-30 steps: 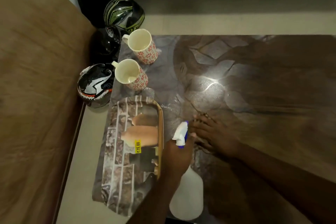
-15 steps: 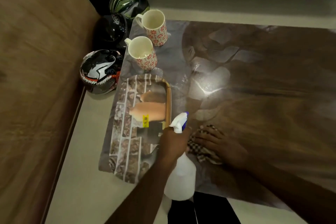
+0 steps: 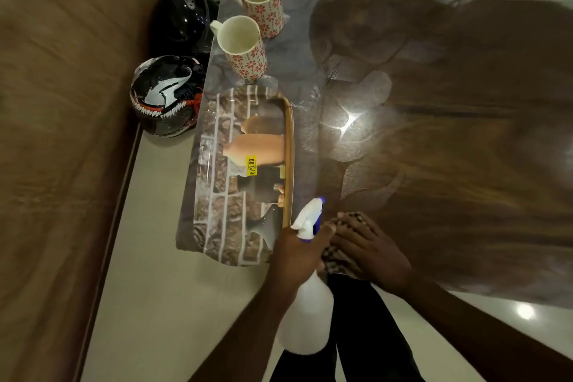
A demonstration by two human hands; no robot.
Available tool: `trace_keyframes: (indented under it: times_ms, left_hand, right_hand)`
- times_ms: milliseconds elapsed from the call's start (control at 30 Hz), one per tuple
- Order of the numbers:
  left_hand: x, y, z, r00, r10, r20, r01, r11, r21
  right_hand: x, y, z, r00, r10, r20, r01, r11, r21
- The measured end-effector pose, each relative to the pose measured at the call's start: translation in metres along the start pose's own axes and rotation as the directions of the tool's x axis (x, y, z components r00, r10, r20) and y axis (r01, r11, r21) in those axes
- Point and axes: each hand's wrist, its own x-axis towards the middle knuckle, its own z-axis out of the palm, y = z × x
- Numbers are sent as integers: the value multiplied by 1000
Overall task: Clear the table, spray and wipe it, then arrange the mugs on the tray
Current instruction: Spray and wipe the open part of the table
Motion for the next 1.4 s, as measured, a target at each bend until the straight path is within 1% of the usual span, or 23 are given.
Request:
trace_keyframes:
  times_ms: [67, 133, 167, 233, 333, 400, 433, 467, 500, 567, 600, 633, 700, 800, 867, 933, 1000, 1067, 1133, 1167, 1200, 1333, 1400]
  left_hand:
    - [-7, -6, -2, 999, -45, -10, 44, 998, -45]
    - [-7, -12, 0, 993, -79, -91, 74, 996, -53]
    - [-5, -13, 2, 989, -83, -121, 78, 996, -46]
    - [-4, -11, 5, 991, -64, -118, 62, 998, -24]
    - [0, -1, 2, 998, -26, -61, 27, 999, 28]
    - [7, 2, -2, 999, -6, -54, 8, 1000, 28]
    - [9, 2, -5, 996, -23, -85, 25, 999, 26]
    - [11, 4, -8, 991, -44, -125, 48, 999, 25]
    - [14, 4, -11, 986, -57, -155, 61, 998, 24]
    - [17, 2, -13, 984, -56, -171, 62, 998, 27]
    - [18, 2, -12, 984, -52, -169, 59, 997, 40]
    - [19, 3, -11, 985, -50, -165, 59, 997, 47]
    - [19, 7, -9, 985, -46, -167, 53, 998, 36]
    - [21, 13, -9, 976, 46, -211, -32, 997, 68]
    - [22, 17, -10, 969, 57, -239, -43, 997, 62]
    - [24, 18, -11, 968, 78, -239, -62, 995, 74]
    - [25, 18, -9, 971, 84, -224, -70, 995, 70]
    - [25, 19, -4, 973, 100, -210, -92, 994, 52]
    - [27, 22, 5, 966, 132, -222, -122, 991, 61]
    - [27, 24, 10, 962, 152, -229, -142, 988, 60]
    - [25, 28, 15, 958, 173, -229, -167, 985, 48]
    - [22, 42, 28, 944, 263, -197, -257, 965, 56]
    - [20, 51, 27, 914, 354, -198, -327, 932, 157]
  right_hand:
    - [16, 10, -5, 987, 157, -43, -157, 988, 6]
    - [52, 6, -16, 890, 445, -98, -433, 893, 121]
    - [66, -4, -18, 848, 518, -109, -496, 850, 180]
    - [70, -30, -8, 861, 494, -123, -469, 863, 187]
    - [19, -50, 8, 972, 222, -76, -219, 974, 55]
    - [-12, -28, 5, 996, 87, 26, -87, 996, 5]
    - [-20, -10, 1, 994, 101, 51, -100, 995, -20]
    - [-21, 7, -3, 978, 198, 64, -197, 980, -26]
    - [-16, 22, -9, 932, 359, 46, -359, 933, 1]
    - [13, 38, -20, 758, 647, -84, -638, 762, 111]
    - [33, 36, -24, 690, 711, -136, -692, 703, 164]
    - [54, 27, -24, 669, 728, -151, -703, 685, 189]
    - [80, -5, -18, 761, 635, -131, -608, 769, 198]
    - [47, -42, -1, 947, 313, -73, -303, 945, 121]
    - [-1, -31, 1, 991, 136, -13, -135, 990, 40]
    - [-43, 1, -2, 984, 172, -34, -172, 985, 21]
    - [-70, 39, -15, 916, 394, -72, -393, 919, 29]
    - [-70, 67, -29, 784, 613, -99, -609, 790, 70]
    - [-47, 69, -35, 650, 748, -133, -732, 663, 156]
    - [-31, 63, -35, 624, 768, -141, -746, 640, 185]
    - [-18, 53, -33, 646, 751, -137, -726, 660, 193]
    - [-5, 17, -20, 900, 433, -43, -424, 895, 143]
    - [-15, 17, -23, 927, 375, -1, -371, 917, 146]
